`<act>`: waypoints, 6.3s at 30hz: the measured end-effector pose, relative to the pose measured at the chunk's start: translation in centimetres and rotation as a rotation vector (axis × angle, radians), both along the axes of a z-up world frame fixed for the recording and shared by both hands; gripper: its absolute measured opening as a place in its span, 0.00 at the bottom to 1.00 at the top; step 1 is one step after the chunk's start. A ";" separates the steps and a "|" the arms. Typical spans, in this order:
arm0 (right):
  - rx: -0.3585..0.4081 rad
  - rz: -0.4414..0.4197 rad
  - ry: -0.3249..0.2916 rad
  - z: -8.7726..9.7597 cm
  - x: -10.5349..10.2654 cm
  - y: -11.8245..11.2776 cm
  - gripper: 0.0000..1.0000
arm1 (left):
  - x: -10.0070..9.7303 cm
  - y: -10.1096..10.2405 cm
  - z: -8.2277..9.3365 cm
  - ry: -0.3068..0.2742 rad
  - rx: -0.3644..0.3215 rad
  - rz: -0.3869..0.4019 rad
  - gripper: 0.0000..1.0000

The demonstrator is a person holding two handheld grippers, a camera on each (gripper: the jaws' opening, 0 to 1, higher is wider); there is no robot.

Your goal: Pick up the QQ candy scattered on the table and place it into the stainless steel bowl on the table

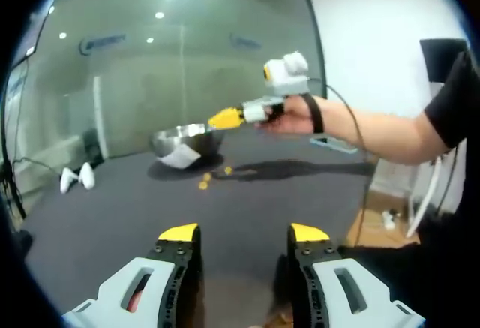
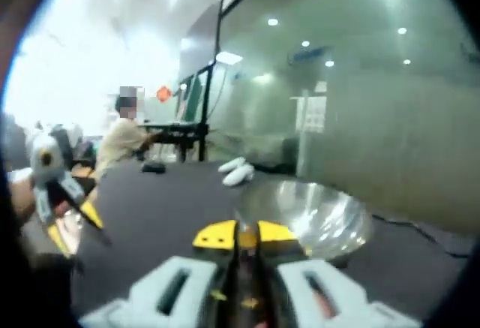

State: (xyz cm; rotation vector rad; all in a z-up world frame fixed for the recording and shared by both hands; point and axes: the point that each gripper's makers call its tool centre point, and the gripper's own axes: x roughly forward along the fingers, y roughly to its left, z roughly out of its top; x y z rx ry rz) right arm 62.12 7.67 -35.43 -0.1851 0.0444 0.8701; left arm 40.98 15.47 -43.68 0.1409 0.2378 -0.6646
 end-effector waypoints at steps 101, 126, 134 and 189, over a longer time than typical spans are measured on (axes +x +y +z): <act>-0.206 0.254 0.164 -11.9 -4.7 7.1 0.09 | 0.6 1.0 0.4 0.007 0.000 0.040 0.47; 0.039 0.042 0.047 -0.3 0.2 -0.5 0.09 | 0.7 0.9 0.7 0.001 0.014 0.040 0.47; 0.149 -0.110 0.134 1.4 4.1 -1.0 0.09 | 0.5 1.2 0.3 0.012 0.018 0.054 0.47; -0.171 0.160 0.174 -10.7 -4.8 -3.5 0.29 | 0.3 0.6 1.1 -0.014 -0.009 0.054 0.47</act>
